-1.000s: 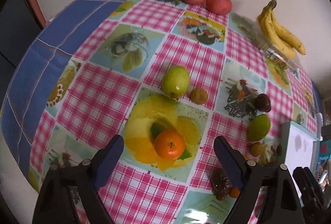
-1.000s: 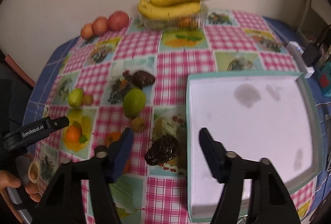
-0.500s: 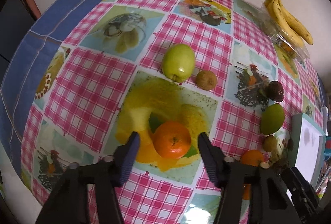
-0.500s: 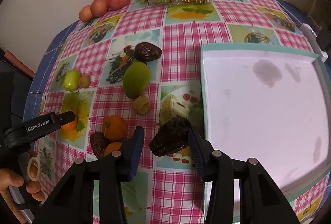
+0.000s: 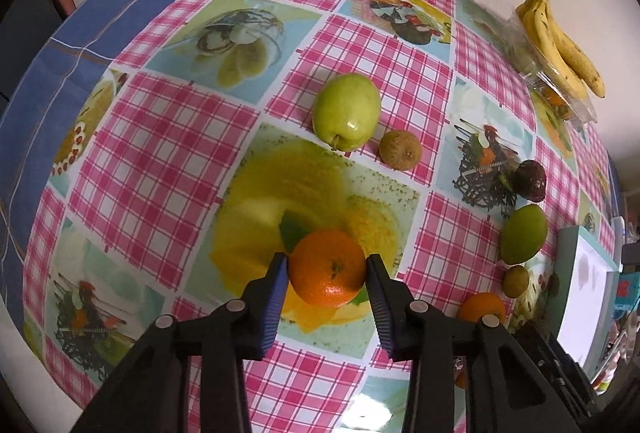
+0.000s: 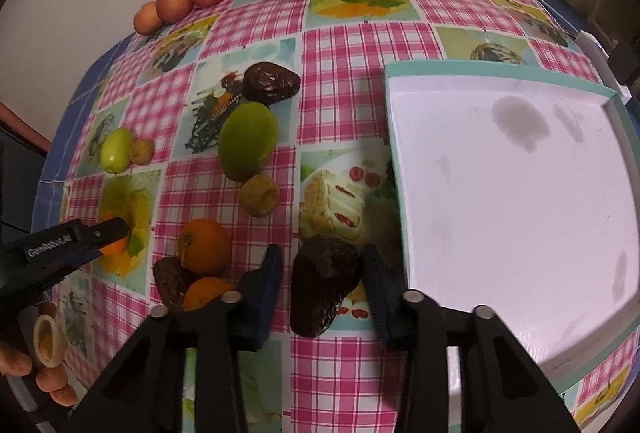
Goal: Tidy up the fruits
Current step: 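Close left tool on the mandarin while right tool closes on the date, then carry both fruits over the white tray and open both tools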
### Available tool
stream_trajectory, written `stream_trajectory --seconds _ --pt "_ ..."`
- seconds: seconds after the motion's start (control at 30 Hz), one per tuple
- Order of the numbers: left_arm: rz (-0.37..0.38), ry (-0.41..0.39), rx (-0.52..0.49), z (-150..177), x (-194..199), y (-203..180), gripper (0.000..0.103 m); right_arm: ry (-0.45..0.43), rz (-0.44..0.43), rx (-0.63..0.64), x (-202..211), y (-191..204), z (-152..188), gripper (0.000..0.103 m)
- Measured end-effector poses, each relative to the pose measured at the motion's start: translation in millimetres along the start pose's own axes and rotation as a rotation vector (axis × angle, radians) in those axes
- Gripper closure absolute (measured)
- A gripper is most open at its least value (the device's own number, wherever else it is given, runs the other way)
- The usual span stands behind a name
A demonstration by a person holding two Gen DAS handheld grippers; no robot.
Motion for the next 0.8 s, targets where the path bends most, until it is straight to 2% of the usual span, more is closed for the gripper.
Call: stream_trajectory --seconds 0.33,0.57,0.8 --pt "0.032 0.007 0.035 5.4 2.6 -1.2 0.062 -0.037 -0.035 -0.018 10.8 5.1 2.1 0.067" --pt "0.059 -0.057 0.028 5.3 23.7 -15.4 0.062 -0.107 -0.066 -0.003 36.5 11.2 -5.6 0.067" --pt "0.094 -0.120 -0.013 9.1 46.7 -39.8 0.062 -0.130 -0.030 -0.038 49.2 -7.8 -8.8 0.067"
Point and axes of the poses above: each gripper's, at about its wrist camera, not at the fingertips, and x roughly against the way its jaws point, y to its left, z to its underside, the point moved 3 cm from there along -x, roughly the way its jaws point, and after that the axes turned 1 degree about -z, right-handed, at the moved point
